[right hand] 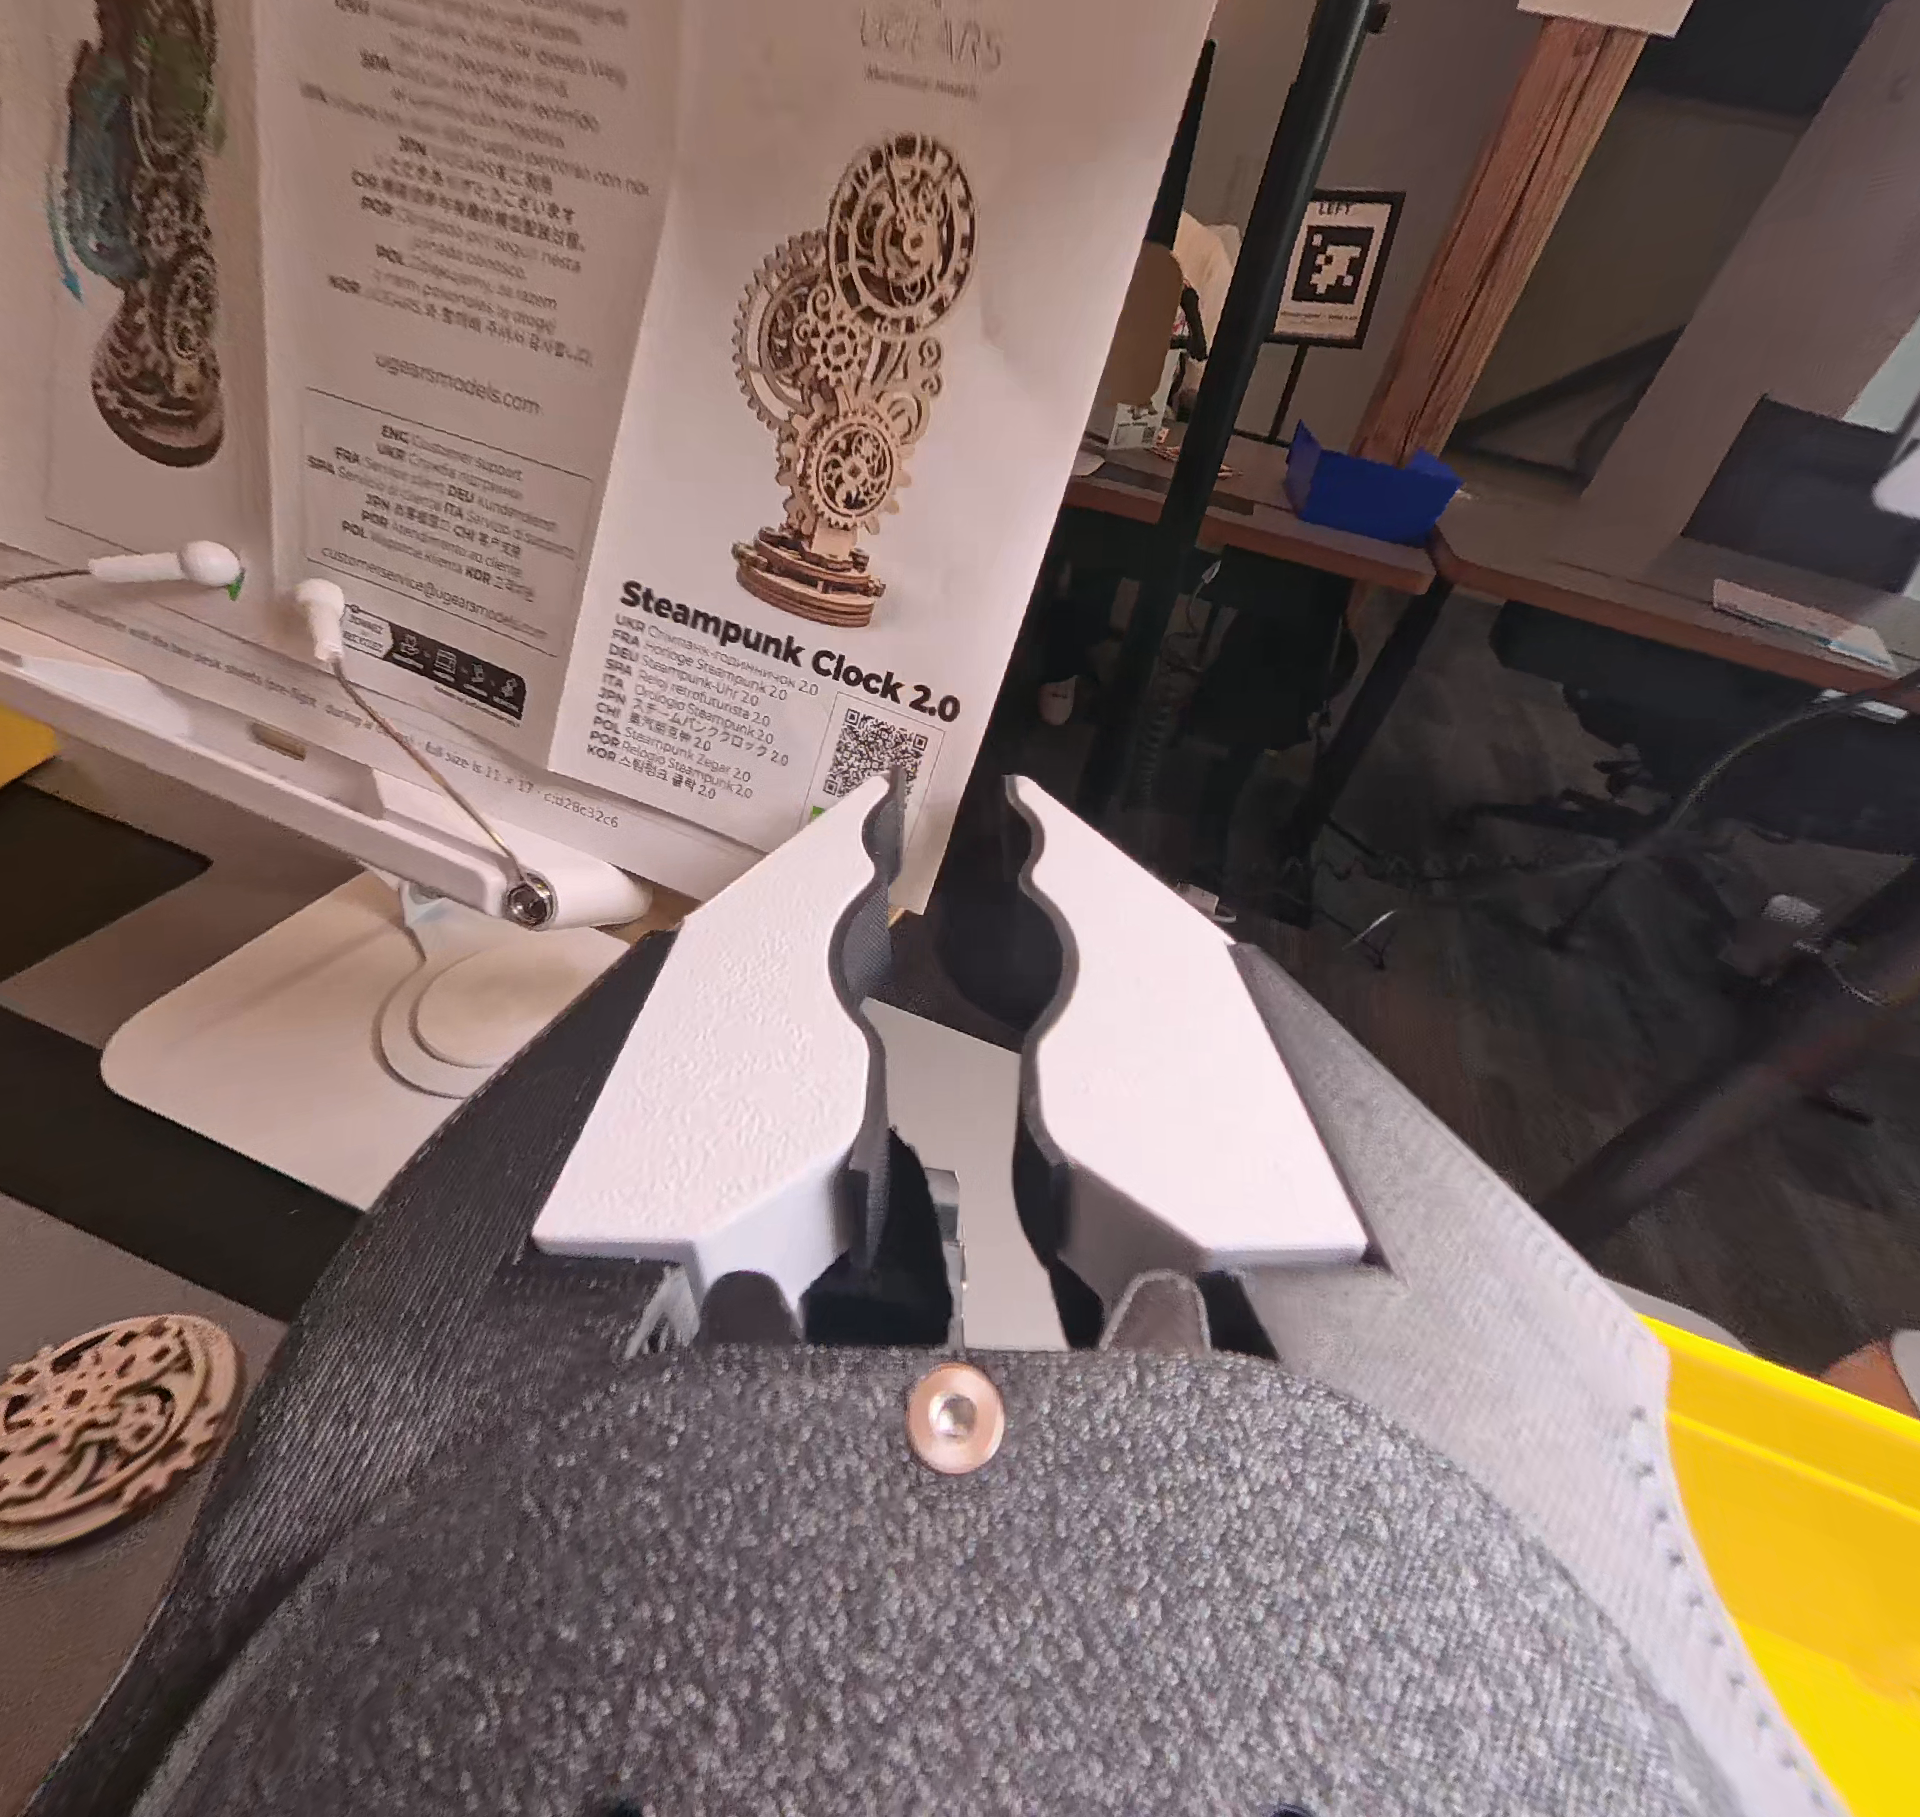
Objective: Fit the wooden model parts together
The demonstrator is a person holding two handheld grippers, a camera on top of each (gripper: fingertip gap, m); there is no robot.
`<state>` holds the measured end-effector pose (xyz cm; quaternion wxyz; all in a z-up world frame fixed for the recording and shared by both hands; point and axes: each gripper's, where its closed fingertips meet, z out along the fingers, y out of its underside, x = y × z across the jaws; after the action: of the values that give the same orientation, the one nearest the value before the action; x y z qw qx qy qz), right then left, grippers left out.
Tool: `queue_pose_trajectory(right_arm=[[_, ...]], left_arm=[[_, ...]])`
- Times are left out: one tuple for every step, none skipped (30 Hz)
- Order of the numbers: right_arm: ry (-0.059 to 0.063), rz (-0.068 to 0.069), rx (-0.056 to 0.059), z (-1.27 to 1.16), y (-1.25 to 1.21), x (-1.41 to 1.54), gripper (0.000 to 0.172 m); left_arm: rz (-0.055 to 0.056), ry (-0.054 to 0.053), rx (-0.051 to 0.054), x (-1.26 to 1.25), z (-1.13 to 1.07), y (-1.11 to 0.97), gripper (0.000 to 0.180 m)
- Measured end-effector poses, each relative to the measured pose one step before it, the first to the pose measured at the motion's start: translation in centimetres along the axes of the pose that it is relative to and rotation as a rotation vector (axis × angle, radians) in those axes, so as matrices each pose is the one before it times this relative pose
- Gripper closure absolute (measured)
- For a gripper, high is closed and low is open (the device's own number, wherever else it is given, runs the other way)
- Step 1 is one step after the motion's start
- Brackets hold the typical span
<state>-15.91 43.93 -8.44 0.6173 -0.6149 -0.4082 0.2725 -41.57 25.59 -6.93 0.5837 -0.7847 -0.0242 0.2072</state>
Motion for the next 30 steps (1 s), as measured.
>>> queue_pose_trajectory(right_arm=[[-0.0193,0.0058,0.0085,-0.983,-0.549,-0.158,0.150],[-0.0314,0.0080,0.0119,-1.401,-0.578,-0.536,0.149],[-0.0399,0.0081,0.0197,-1.752,-0.680,-0.952,0.147],[-0.0426,0.0061,0.0225,-1.861,-0.639,-1.384,0.145],[-0.0401,0.0050,0.0198,-2.376,-0.376,-1.542,0.144],[-0.0363,0.0073,0.0157,-2.493,-0.121,-1.719,0.143],[-0.0335,0.0105,0.0103,-2.473,0.167,-1.857,0.142],[-0.0247,0.0113,0.0028,-2.356,0.466,-1.765,0.142],[-0.0180,0.0144,-0.0063,-2.175,0.750,-1.728,0.140],[-0.0180,0.0192,-0.0087,-1.956,0.881,-1.686,0.138],[-0.0155,0.0253,-0.0003,-1.705,0.846,-1.580,0.137],[-0.0108,0.0205,0.0054,-1.405,0.824,-1.389,0.136],[-0.0024,0.0144,0.0072,-1.120,0.799,-1.102,0.137],[0.0040,0.0077,0.0114,-0.825,0.780,-0.810,0.142],[0.0048,0.0127,0.0123,-0.570,0.769,-0.577,0.150],[-0.0040,0.0213,0.0082,-0.330,0.807,-0.463,0.160],[-0.0091,0.0086,0.0088,-0.185,0.780,-0.319,0.168],[0.0068,-0.0134,0.0147,-0.133,0.667,0.045,0.172],[0.0133,-0.0243,0.0097,-0.145,0.560,0.199,0.172],[0.0093,-0.0250,-0.0019,-0.142,0.449,0.163,0.172],[0.0051,-0.0210,0.0004,-0.149,0.225,0.108,0.172],[0.0088,-0.0148,0.0065,-0.154,0.117,0.166,0.172],[0.0136,-0.0077,0.0032,-0.114,0.238,0.244,0.172],[0.0168,0.0006,-0.0058,-0.005,0.377,0.293,0.172],[0.0141,0.0058,-0.0095,0.084,0.344,0.231,0.172],[0.0041,0.0046,-0.0047,0.131,0.163,0.050,0.172],[0.0000,-0.0001,-0.0004,0.104,0.028,-0.057,0.172],[0.0027,-0.0042,-0.0040,0.065,0.034,-0.068,0.172],[0.0010,-0.0038,-0.0108,0.048,0.137,-0.125,0.172],[-0.0066,0.0010,-0.0138,0.013,0.187,-0.240,0.172]], left_arm=[[-0.0056,-0.0025,0.0041,-0.193,-0.415,-0.174,0.162],[-0.0119,-0.0005,0.0066,-0.211,-0.498,-0.235,0.162],[-0.0169,0.0027,0.0148,-0.156,-0.645,-0.366,0.162],[-0.0205,0.0079,0.0237,-0.029,-0.800,-0.511,0.163],[-0.0182,0.0118,0.0290,0.171,-0.949,-0.607,0.164],[-0.0117,0.0109,0.0326,0.346,-1.069,-0.643,0.168],[-0.0089,0.0084,0.0316,0.522,-1.193,-0.615,0.175],[-0.0086,0.0087,0.0349,0.734,-1.290,-0.628,0.180],[-0.0122,0.0091,0.0313,0.941,-1.385,-0.589,0.180],[-0.0139,0.0114,0.0350,1.180,-1.462,-0.620,0.180],[-0.0224,0.0152,0.0413,1.381,-1.501,-0.637,0.180],[-0.0382,0.0176,0.0441,1.506,-1.424,-0.603,0.180],[-0.0488,0.0182,0.0420,1.546,-1.300,-0.468,0.180],[-0.0554,0.0172,0.0352,1.500,-1.112,-0.241,0.180],[-0.0575,0.0154,0.0288,1.389,-0.921,-0.024,0.180],[-0.0482,0.0126,0.0237,1.221,-0.739,0.122,0.180],[-0.0308,0.0207,0.0129,1.172,-0.556,0.299,0.180],[-0.0103,0.0193,0.0009,0.986,-0.422,0.445,0.180],[0.0082,0.0167,-0.0018,0.774,-0.402,0.398,0.180],[0.0167,0.0231,-0.0018,0.733,-0.482,0.222,0.180],[0.0141,0.0298,-0.0065,0.755,-0.612,0.092,0.180],[0.0115,0.0289,-0.0116,0.758,-0.754,0.093,0.180],[0.0107,0.0192,-0.0099,0.650,-0.867,0.206,0.180],[0.0127,0.0004,-0.0069,0.381,-0.880,0.350,0.180],[0.0115,-0.0113,-0.0031,0.185,-0.874,0.514,0.180],[0.0067,-0.0038,-0.0007,0.256,-0.840,0.645,0.180],[-0.0045,-0.0121,-0.0002,0.107,-0.811,0.762,0.180],[-0.0090,-0.0114,-0.0006,0.085,-0.722,0.866,0.180],[-0.0074,-0.0090,-0.0066,0.082,-0.630,0.988,0.180],[0.0005,-0.0211,-0.0095,-0.158,-0.512,1.006,0.180]])
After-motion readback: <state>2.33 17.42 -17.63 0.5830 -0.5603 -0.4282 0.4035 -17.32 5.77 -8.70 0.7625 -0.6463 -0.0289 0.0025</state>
